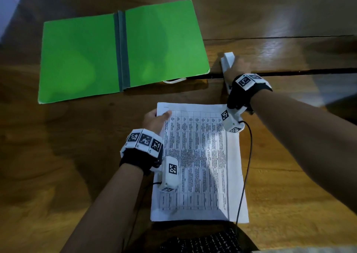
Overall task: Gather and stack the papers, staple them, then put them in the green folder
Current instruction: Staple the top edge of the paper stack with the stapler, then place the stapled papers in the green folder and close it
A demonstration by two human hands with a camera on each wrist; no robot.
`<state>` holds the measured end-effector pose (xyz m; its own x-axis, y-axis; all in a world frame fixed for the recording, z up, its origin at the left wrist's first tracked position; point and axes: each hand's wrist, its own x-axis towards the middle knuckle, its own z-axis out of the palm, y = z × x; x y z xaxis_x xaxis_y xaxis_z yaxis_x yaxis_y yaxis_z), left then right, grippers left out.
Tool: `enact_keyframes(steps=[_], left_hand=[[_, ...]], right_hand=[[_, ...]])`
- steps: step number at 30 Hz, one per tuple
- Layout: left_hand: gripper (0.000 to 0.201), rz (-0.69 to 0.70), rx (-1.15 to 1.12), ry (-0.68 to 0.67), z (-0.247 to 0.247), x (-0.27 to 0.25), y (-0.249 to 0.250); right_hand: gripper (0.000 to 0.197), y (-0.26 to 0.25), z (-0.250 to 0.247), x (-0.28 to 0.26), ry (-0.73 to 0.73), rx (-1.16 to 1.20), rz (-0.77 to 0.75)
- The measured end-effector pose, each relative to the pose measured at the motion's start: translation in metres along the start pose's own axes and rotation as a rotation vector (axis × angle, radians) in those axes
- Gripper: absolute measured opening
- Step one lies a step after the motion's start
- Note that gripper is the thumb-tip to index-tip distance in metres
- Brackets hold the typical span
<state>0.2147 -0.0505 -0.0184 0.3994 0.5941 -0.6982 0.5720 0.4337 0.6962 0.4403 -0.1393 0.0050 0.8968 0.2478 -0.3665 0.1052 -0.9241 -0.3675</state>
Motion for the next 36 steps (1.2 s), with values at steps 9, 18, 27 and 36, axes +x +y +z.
enact_keyframes(steps=[9, 18, 27, 36], left_hand=[[0.032, 0.052, 0.031, -0.090, -0.009, -0.011, -0.010], [0.011, -0.015, 0.142, 0.004, -0.053, 0.002, -0.006], [0.062, 0.136, 0.497, 0.402, -0.133, 0.038, 0.036], [0.084, 0.459, 0.674, 0.128, -0.148, 0.054, 0.036]], right_hand=[[0.049, 0.006, 0.024, -0.047, 0.289, 0.023, -0.273], [0.042, -0.024, 0.057, -0.075, 0.011, 0.511, -0.100], [0.046, -0.069, 0.050, -0.032, -0.143, 1.080, 0.137], [0.022, -0.105, 0.048, -0.099, -0.329, 1.275, 0.112]])
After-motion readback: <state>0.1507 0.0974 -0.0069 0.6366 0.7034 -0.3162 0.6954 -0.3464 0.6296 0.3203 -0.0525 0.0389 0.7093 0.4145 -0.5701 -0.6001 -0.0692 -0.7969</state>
